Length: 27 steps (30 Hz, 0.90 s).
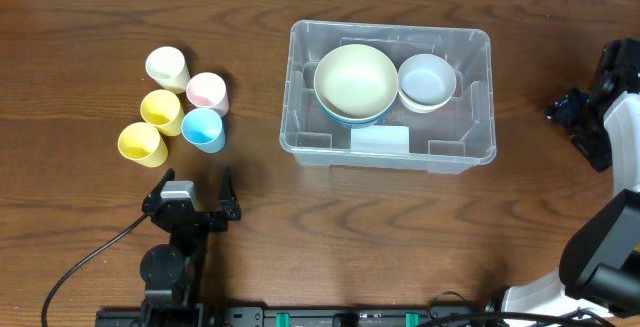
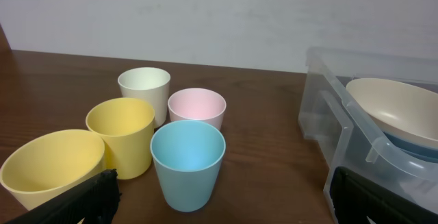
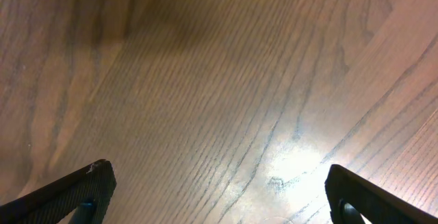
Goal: Pack container
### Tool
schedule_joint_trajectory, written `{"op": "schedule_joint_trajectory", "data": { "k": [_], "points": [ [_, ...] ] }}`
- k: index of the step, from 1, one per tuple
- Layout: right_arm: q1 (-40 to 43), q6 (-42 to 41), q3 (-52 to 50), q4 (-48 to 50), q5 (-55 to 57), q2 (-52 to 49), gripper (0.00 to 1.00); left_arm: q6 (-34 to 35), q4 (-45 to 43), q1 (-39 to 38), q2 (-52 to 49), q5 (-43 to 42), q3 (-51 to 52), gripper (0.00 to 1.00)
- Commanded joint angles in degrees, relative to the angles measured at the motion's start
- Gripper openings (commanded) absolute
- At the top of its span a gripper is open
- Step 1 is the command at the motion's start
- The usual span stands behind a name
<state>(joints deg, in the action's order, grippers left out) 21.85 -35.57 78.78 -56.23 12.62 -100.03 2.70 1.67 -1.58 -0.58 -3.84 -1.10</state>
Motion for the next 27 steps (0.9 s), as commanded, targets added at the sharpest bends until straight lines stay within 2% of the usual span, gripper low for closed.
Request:
{"op": "schedule_joint_trajectory", "data": {
  "k": [1,10,12,17,20,24,27],
  "points": [
    [0.3,-0.8,-0.3,0.1,0.3,-0.2,0.99,-0.9,2.1,0.3,0.3,-0.4,0.9,0.98],
    [0.3,-0.8,-0.3,0.1,0.3,-0.2,0.99,-0.9,1.7,0.3,0.3,-0.4,0.9,0.98],
    [0.3,-0.8,-0.3,0.1,0.3,-0.2,0.99,-0.7,-0.8,0.3,0.3,-0.3,0.9,0.98],
    [0.3,-0.8,-0.3,0.1,0.3,-0.2,0.99,0.8,-6.6,0.2,0.3,-7.6,0.8,0.98],
    [0.3,-0.8,-0.3,0.1,0.3,-0.2,0.99,0.9,-10.8,0.2,0.3,-8.8,0.2,0.98],
    [0.3,-0.8,-0.3,0.1,0.3,-0.2,0.99,0.4,-13.8,0.2,-1.9,-8.8,-3.7,0.98],
    [0.3,-0.8,-0.3,0.1,0.3,-0.2,0.99,-1.4,-11.9,0.3,-7.4,-8.4,-10.0,0.98]
  ]
}}
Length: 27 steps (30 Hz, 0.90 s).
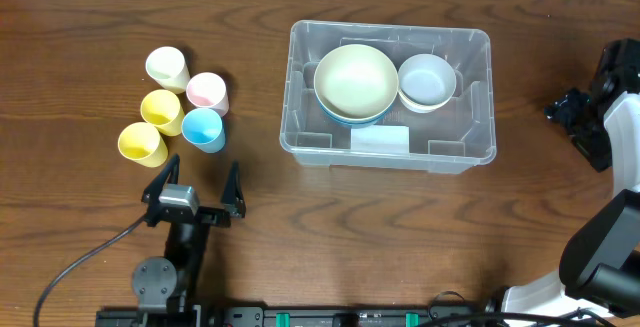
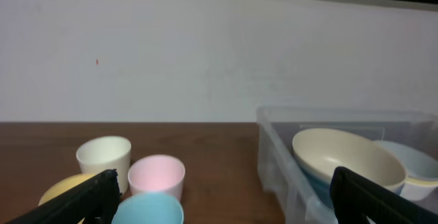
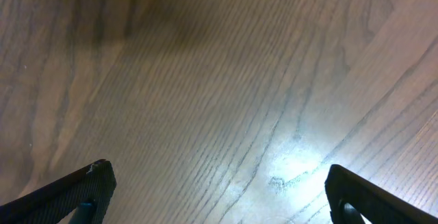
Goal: Pack container
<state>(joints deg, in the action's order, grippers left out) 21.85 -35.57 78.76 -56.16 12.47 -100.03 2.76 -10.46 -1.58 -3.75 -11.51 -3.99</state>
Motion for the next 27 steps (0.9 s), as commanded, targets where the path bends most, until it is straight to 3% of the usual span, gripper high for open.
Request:
{"op": "schedule_joint_trajectory", "data": {
  "k": [1,5,9,13,15,16,18,20,22,27],
  "points": [
    [0.3,-0.8,-0.2,0.0,0.5,-0.2,0.99,-1.7,1.5,0.3,-6.8,-0.4,-9.8,0.98],
    [0.3,-0.8,-0.2,0.0,0.5,-0.2,0.99,-2.6,14.1,0.3,-23.9,-1.1,-27.8,0.98],
    [0.3,-0.8,-0.2,0.0,0.5,-0.2,0.99,-6.8,28.0,0.3,-40.8,-9.9,-46.0,0.98],
    [0.3,-0.8,-0.2,0.0,0.5,-0.2,0.99,-6.7,33.2,0.3,-51.8,-14.7,-54.2,0.98],
    [0.3,-0.8,-0.2,0.0,0.5,-0.2,0.99,-5.7,34.4,0.4,-55.7,-13.2,-56.4,0.98],
    [0.3,-0.8,-0.2,0.0,0.5,-0.2,0.99,-1.7,36.3,0.8,-57.6,-9.7,-58.1,0.98],
    [0.3,-0.8,-0.2,0.0,0.5,-0.2,0.99,6.7,44.2,2.1,-61.9,-1.2,-63.2,0.98],
    [0.3,-0.8,-0.2,0.0,0.5,-0.2,0.99,8.1,56.0,4.3,-67.3,4.8,-71.2,0.98],
    [0.3,-0.8,-0.2,0.0,0.5,-0.2,0.99,8.5,61.9,5.4,-71.0,8.9,-76.3,0.98],
    [0.3,-0.8,-0.2,0.0,0.5,-0.2,0.99,8.6,62.8,6.1,-75.5,2.5,-78.9,0.98]
  ]
}}
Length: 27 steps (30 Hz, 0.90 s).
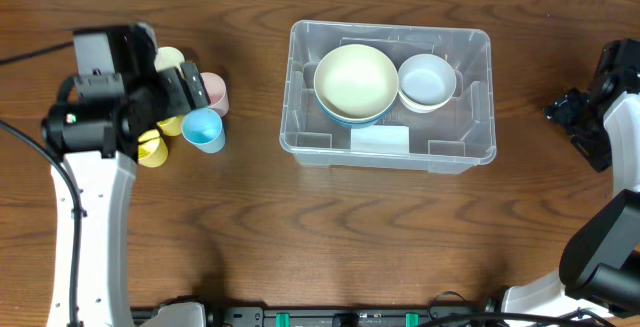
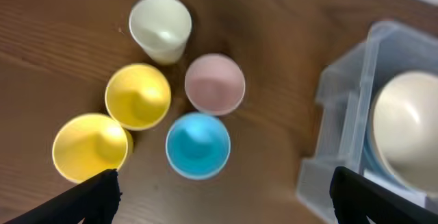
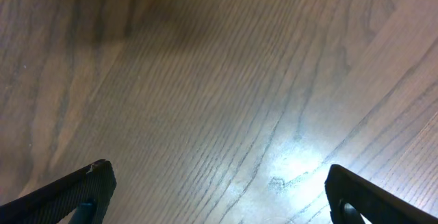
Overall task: Pack container
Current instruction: 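Reach the left gripper to the blue cup and grip its rim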
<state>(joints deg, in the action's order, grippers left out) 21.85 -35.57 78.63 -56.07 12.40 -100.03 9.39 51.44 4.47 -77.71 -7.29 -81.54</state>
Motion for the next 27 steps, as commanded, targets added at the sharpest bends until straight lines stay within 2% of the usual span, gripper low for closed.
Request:
{"op": "schedule_joint_trajectory", "data": {
  "k": [1,4,17,23,27],
  "points": [
    [0.3,-0.8,-0.1,0.0,0.5,-0.2,0.99,1.9,1.4,0.1,-2.0,-3.4,-1.1,0.98],
    [0.3,-0.8,-0.1,0.0,0.5,-0.2,0.99,1.9,1.5,0.1,-3.9,-6.7,-0.3,0.98],
    [0.3,-0.8,-0.1,0.0,0.5,-0.2,0.99,5.9,7.1,0.1,-18.6,-6.9,-0.3,0.98],
    [0.3,-0.8,-0.1,0.0,0.5,-0.2,0.99,0.3,7.2,-0.8,-21.5,-6.8,-0.3,0.98],
    [0.3,-0.8,-0.1,0.0,0.5,-0.2,0.99,0.1,6.3,-1.7,-22.5,-5.5,-0.3,0.98]
  ]
}}
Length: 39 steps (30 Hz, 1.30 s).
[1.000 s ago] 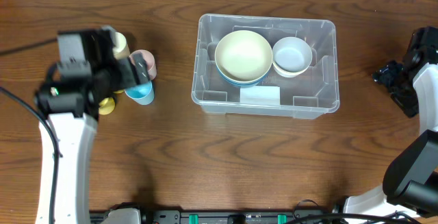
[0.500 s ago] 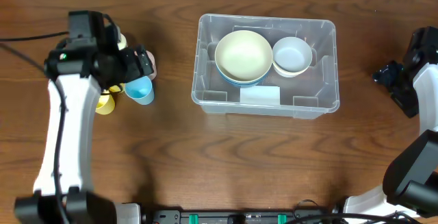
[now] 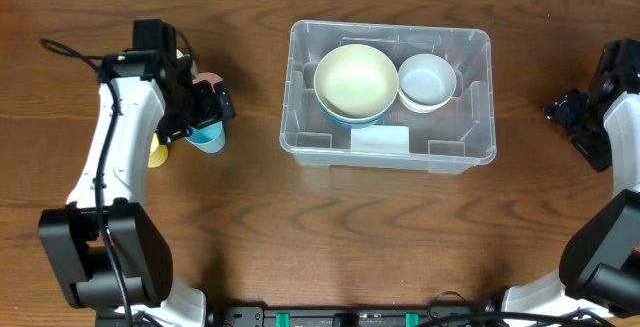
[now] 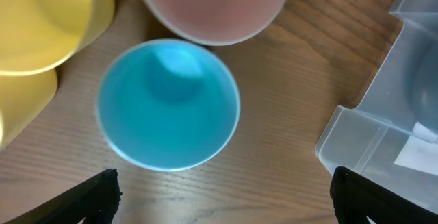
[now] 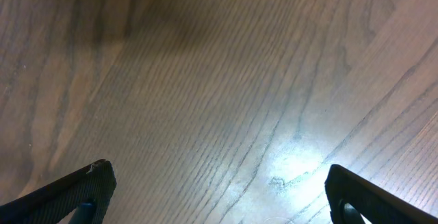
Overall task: Pack container
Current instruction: 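Reach the left gripper to the blue cup and grip its rim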
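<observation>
Five cups stand left of the clear plastic container (image 3: pixel 390 152). In the left wrist view the blue cup (image 4: pixel 168 104) fills the middle, with the pink cup (image 4: pixel 212 8) beyond it and two yellow cups (image 4: pixel 48 18) to its left. My left gripper (image 4: pixel 222 203) is open, pointing straight down just above the blue cup (image 3: pixel 207 138), its fingers wide apart and touching nothing. In the overhead view my arm hides most of the other cups. My right gripper (image 5: pixel 222 196) is open over bare wood at the far right (image 3: pixel 575 112).
Inside the container sit a cream bowl (image 3: pixel 355 80) stacked on a blue one and a white bowl (image 3: pixel 427 79); a white label (image 3: pixel 380 137) is on its near side. The container's corner (image 4: pixel 383 135) shows right of the blue cup. A cable trails from the left arm.
My left gripper was higher over the whole group of cups; now it is lower and close over the blue cup, still open. The right arm has not moved.
At first my left gripper sat low near the table's front edge, facing the cups from the side. Then it was tilted up a little. Later it was above the cups looking down, and now it is close over the blue cup. Nothing was taken.
</observation>
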### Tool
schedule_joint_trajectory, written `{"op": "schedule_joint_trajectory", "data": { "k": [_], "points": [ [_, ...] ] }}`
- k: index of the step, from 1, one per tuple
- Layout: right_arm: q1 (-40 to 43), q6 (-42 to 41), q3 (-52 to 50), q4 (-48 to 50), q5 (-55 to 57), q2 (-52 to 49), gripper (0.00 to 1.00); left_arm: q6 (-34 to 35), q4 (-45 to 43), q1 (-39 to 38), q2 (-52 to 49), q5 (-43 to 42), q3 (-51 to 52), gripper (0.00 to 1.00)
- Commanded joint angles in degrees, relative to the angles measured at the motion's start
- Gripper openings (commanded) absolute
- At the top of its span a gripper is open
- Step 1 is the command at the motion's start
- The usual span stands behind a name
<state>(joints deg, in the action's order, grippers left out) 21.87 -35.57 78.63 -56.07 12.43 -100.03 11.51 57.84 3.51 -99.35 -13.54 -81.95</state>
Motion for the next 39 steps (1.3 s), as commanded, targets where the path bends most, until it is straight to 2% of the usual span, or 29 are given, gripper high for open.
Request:
{"op": "schedule_joint_trajectory", "data": {
  "k": [1,19,39],
  "points": [
    [0.3,-0.8,-0.1,0.0,0.5,-0.2,0.99,-2.0,-0.1,-1.0,-1.1,0.9,0.1,0.98],
    [0.3,-0.8,-0.1,0.0,0.5,-0.2,0.99,-4.1,-3.3,-2.5,-8.1,1.1,0.2,0.98],
    [0.3,-0.8,-0.1,0.0,0.5,-0.2,0.99,-8.9,-4.6,-4.7,-9.2,1.8,0.6,0.98]
  ]
}}
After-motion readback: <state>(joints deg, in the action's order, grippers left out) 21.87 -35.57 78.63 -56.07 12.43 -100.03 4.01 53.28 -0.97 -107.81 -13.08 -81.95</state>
